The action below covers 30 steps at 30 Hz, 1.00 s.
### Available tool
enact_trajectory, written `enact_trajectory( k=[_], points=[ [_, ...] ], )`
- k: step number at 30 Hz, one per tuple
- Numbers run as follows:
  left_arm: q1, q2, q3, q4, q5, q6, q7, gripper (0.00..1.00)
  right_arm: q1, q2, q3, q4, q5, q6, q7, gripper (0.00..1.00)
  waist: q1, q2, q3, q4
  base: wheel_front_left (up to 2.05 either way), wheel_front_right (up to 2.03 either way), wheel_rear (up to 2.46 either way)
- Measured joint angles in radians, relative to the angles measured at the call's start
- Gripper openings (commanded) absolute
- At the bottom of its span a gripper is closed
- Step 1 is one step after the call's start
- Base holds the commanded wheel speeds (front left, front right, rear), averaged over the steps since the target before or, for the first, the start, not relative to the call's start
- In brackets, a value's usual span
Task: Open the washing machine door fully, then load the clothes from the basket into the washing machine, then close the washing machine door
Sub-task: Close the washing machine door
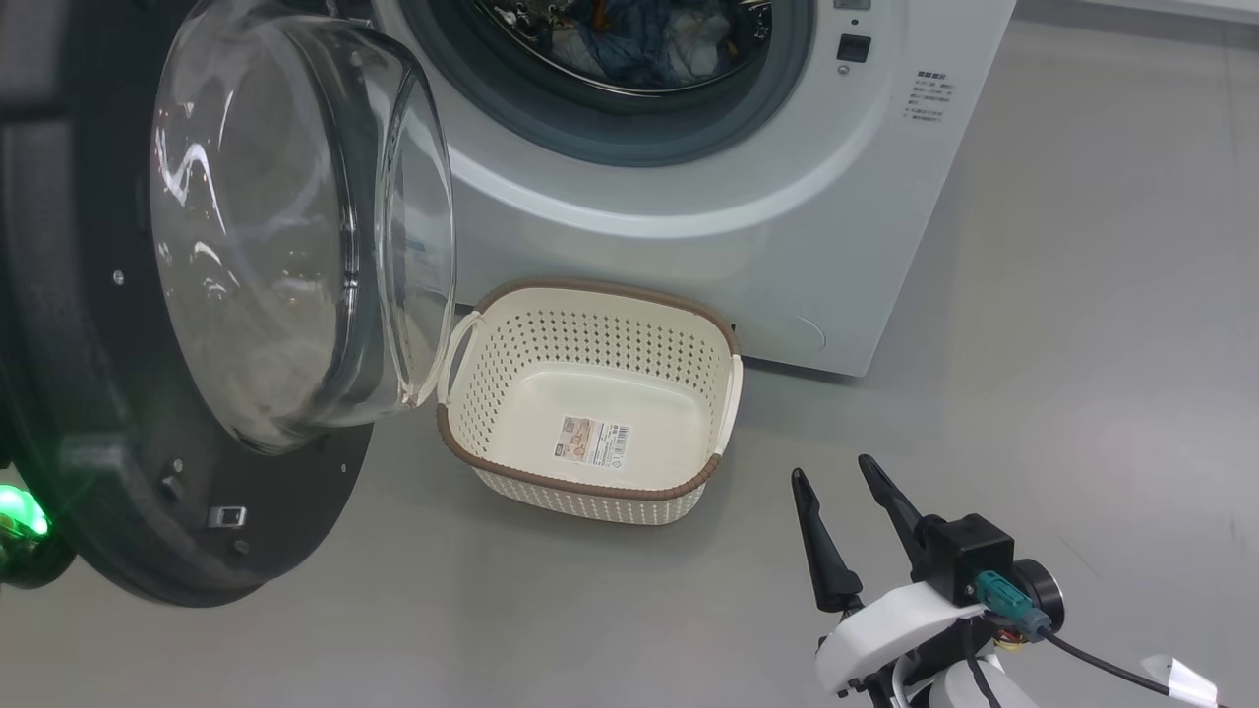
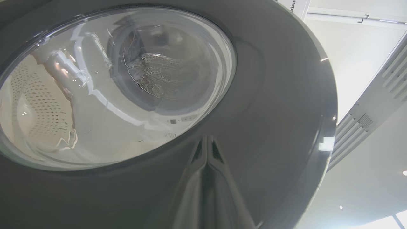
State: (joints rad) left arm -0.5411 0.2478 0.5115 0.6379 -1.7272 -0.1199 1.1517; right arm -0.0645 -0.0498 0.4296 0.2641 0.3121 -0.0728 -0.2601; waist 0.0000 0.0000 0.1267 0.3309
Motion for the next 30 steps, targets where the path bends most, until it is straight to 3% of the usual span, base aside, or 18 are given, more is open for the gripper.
enact_trajectory(
  k=[11,25,30],
  points=[
    [0.038,-0.074,-0.048,-0.140,-0.008,0.000,0.079,0.00,0.006,0.000,-0.004,0.001,0.012,-0.001,0.000,1.00,0.0000,0.0000,-0.001,-0.052,0.00,0.00,0.00],
    [0.073,-0.194,-0.067,-0.259,-0.008,-0.003,0.054,0.00,0.017,0.000,-0.019,-0.003,0.014,-0.018,0.000,1.00,0.0000,0.0000,0.011,-0.105,0.00,0.00,0.00],
    [0.079,-0.200,-0.063,-0.300,-0.008,-0.003,0.029,0.00,0.017,0.000,-0.017,-0.016,0.014,-0.019,0.000,1.00,0.0000,0.0000,0.023,-0.144,0.00,0.00,0.00]
  ],
)
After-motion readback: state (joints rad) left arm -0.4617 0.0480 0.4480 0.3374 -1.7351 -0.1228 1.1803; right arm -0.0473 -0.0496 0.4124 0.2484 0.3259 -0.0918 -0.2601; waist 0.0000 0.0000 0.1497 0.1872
